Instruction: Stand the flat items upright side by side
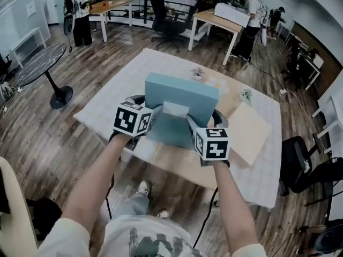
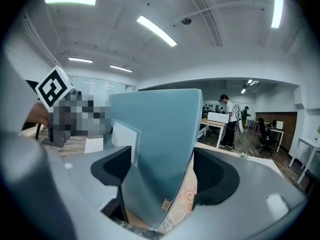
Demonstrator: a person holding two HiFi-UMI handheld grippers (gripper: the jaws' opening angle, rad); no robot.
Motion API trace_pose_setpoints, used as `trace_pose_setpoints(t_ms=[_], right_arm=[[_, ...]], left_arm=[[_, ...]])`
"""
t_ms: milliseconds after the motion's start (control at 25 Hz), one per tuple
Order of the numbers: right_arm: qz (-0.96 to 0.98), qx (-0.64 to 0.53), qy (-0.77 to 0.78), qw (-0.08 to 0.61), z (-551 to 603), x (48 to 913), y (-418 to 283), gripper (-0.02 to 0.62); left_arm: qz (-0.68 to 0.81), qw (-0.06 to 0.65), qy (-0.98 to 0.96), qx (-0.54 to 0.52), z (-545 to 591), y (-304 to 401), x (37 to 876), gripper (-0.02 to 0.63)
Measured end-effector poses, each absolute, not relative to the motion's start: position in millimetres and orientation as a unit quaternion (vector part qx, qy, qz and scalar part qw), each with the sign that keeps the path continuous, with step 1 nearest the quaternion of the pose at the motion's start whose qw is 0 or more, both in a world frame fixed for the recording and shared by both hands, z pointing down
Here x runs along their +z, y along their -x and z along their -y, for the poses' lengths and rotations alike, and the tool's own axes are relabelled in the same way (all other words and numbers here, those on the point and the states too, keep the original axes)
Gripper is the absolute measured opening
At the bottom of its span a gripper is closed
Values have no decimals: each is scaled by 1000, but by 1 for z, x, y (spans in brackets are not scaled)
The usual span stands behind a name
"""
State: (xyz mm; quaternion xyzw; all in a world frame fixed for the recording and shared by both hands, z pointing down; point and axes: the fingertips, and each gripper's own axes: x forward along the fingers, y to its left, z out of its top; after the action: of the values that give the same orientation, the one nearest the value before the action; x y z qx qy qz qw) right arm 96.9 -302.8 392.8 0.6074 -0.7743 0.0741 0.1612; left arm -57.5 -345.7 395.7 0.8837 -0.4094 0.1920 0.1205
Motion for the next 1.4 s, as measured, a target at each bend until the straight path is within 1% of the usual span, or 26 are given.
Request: trace_pose_setpoints(t_ms=[480, 720, 840, 960, 1080, 1280, 1400], right_arm=[[800, 44, -572, 176, 273, 393, -91, 380], [832, 39, -529, 162, 270, 392, -95, 385], [853, 38, -500, 146, 275, 392, -101, 402], [879, 43, -457, 130, 283, 391, -101, 402], [899, 44, -416, 131, 292, 395, -95, 439], [922, 90, -361, 105, 303, 400, -87, 454], [933, 94, -325, 123, 303, 407, -77, 454]], left_arm=[[444, 117, -869, 187, 313, 67, 398, 288], [458, 114, -864, 178, 310, 68, 399, 288], [460, 114, -862, 178, 308, 69, 400, 288], [461, 111, -861, 185, 305, 69, 405, 288], [465, 110, -858, 186, 304, 70, 407, 288], [469, 112, -856, 186, 305, 72, 408, 288], [471, 110, -855, 189, 305, 71, 411, 288]])
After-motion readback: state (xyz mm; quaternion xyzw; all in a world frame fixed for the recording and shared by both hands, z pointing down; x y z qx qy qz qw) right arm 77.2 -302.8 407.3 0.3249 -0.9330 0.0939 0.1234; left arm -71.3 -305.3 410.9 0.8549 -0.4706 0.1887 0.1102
